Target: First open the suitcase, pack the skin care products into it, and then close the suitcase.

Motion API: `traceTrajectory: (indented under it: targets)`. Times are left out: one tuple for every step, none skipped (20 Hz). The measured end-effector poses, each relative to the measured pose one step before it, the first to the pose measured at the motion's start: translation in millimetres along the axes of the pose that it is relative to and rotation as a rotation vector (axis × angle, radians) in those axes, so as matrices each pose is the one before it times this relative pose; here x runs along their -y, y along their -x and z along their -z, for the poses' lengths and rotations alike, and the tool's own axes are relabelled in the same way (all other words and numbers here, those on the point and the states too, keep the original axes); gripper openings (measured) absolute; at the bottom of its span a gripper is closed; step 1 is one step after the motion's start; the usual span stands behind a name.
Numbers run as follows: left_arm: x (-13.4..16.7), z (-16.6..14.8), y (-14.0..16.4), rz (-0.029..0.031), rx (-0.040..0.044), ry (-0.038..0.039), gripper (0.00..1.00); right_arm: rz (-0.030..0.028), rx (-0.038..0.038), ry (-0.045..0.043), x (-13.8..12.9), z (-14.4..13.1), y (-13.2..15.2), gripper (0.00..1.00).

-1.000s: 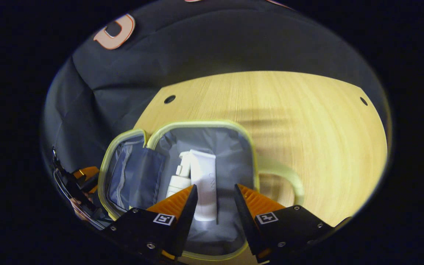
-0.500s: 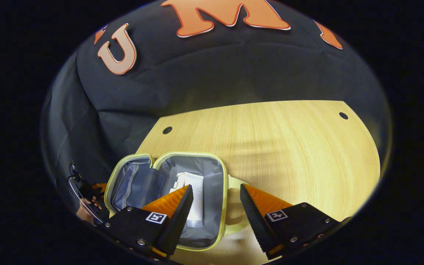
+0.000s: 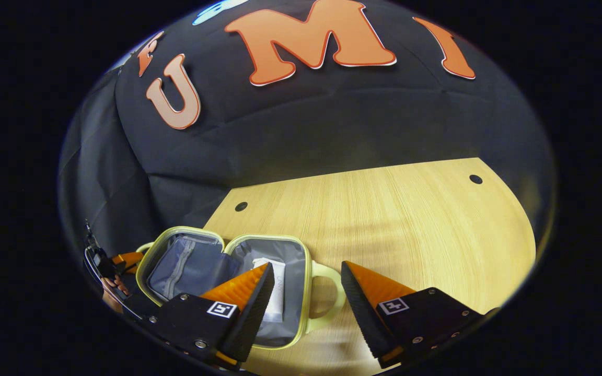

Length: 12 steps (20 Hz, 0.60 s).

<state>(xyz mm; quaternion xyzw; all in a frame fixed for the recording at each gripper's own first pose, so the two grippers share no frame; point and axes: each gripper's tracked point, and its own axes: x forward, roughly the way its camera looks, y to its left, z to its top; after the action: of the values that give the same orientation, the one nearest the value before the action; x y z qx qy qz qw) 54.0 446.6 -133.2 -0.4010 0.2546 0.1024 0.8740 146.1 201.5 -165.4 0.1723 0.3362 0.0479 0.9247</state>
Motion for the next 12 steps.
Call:
traceTrajectory:
  targets:
    - [14.41,-3.02,5.91,0.03057,0.00826,-0.01479,0.11,-0.00309,0.01281,0.00365,1.98,-4.16,2.91,0.84]
    - [18.84,-2.04,8.28,0.02964,0.01034,-0.01868,0.11,-0.01488,0.01705,0.00376,-1.37,-5.64,0.75,0.83]
    - [18.75,-1.72,6.96,0.03426,0.00521,-0.01755,0.11,-0.00635,0.01107,0.00511,0.55,-2.93,2.36,0.83]
    - [20.14,-0.04,6.70,0.02988,0.00413,-0.00962,0.11,-0.01502,0.00973,0.00432,0.24,-2.70,4.69,0.83]
    - [20.36,0.61,5.16,0.03454,-0.00051,-0.02116,0.11,-0.00825,0.00779,0.00665,1.06,-2.43,3.34,0.84]
    - [18.37,2.60,3.42,0.02633,-0.00496,-0.02589,0.11,-0.00651,0.01093,0.00954,2.92,-3.61,4.26,0.84]
    - [19.51,3.30,0.65,0.02687,-0.00702,-0.02590,0.11,-0.00466,0.00836,0.00886,3.06,-4.52,3.58,0.85]
    - [15.35,1.91,0.90,0.01079,0.00175,-0.02045,0.11,-0.00496,0.00818,0.00406,2.58,-2.50,2.32,0.85]
    - [17.06,2.57,0.79,0.02143,-0.00857,-0.01606,0.11,-0.01498,0.01155,0.00019,1.06,-7.45,2.49,0.87]
    - [14.33,3.56,-0.30,0.00902,-0.00144,-0.01820,0.11,-0.00324,0.00740,0.00473,4.66,-3.54,2.63,0.88]
    - [15.13,3.93,1.04,0.01318,-0.00620,-0.01532,0.11,-0.00144,0.01435,0.00612,5.46,-3.74,3.78,0.91]
    - [18.09,4.77,-0.84,0.01705,-0.00784,-0.00973,0.11,0.00808,0.01437,0.00942,7.72,-4.37,3.84,0.92]
